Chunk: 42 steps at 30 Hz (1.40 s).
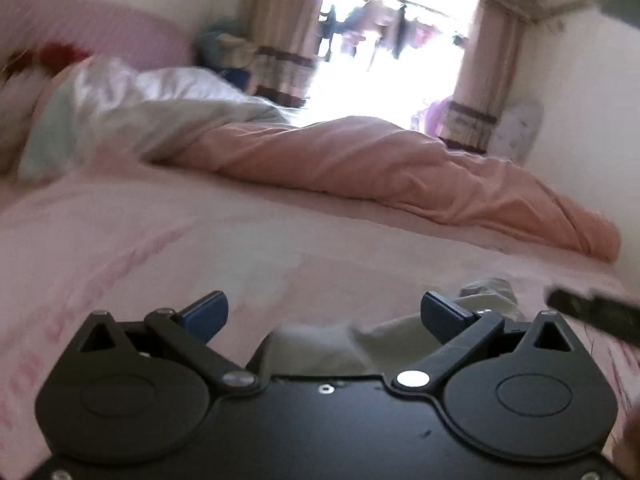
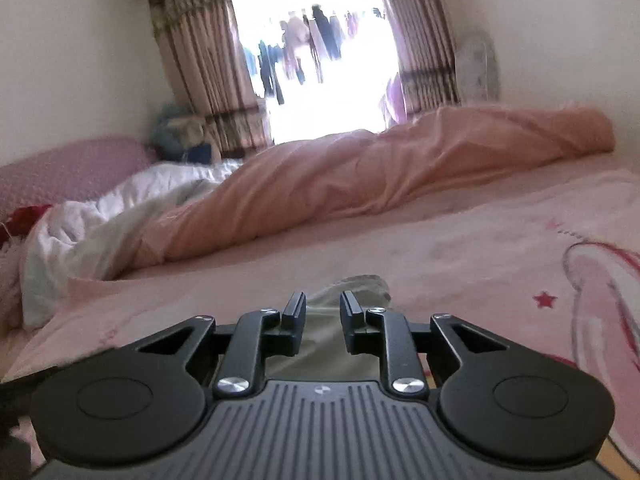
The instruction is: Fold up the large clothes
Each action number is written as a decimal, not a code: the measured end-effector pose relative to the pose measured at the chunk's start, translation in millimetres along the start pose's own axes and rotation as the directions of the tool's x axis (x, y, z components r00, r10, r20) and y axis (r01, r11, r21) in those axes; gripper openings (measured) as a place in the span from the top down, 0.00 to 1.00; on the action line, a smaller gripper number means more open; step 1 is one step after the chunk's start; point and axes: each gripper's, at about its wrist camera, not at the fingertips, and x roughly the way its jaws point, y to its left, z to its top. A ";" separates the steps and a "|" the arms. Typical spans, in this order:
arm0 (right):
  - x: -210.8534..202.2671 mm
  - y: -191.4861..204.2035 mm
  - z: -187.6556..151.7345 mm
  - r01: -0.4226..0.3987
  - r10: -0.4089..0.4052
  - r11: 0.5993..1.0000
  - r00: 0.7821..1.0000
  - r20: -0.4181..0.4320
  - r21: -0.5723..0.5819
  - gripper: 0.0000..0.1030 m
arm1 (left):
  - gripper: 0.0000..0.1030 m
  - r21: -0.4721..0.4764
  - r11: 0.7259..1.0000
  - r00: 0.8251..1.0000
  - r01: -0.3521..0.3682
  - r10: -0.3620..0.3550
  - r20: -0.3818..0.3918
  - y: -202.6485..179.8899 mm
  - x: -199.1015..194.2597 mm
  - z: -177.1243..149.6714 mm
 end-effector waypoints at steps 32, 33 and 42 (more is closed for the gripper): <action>-195.3 -15.7 -109.5 -0.093 0.071 0.990 0.978 -0.197 -0.106 0.77 | 0.00 0.060 0.997 0.957 0.053 -0.033 -0.289 16.9 -181.7 -88.6; -185.0 -18.9 -122.8 -0.077 0.049 0.992 0.966 -0.255 -0.104 0.77 | 0.00 0.092 0.995 0.951 0.047 -0.016 -0.309 12.3 -179.0 -95.7; -201.1 -39.5 -146.1 -0.079 0.052 0.991 0.973 -0.224 -0.111 0.93 | 0.00 0.137 0.991 0.913 0.010 0.047 -0.405 10.5 -171.5 -149.4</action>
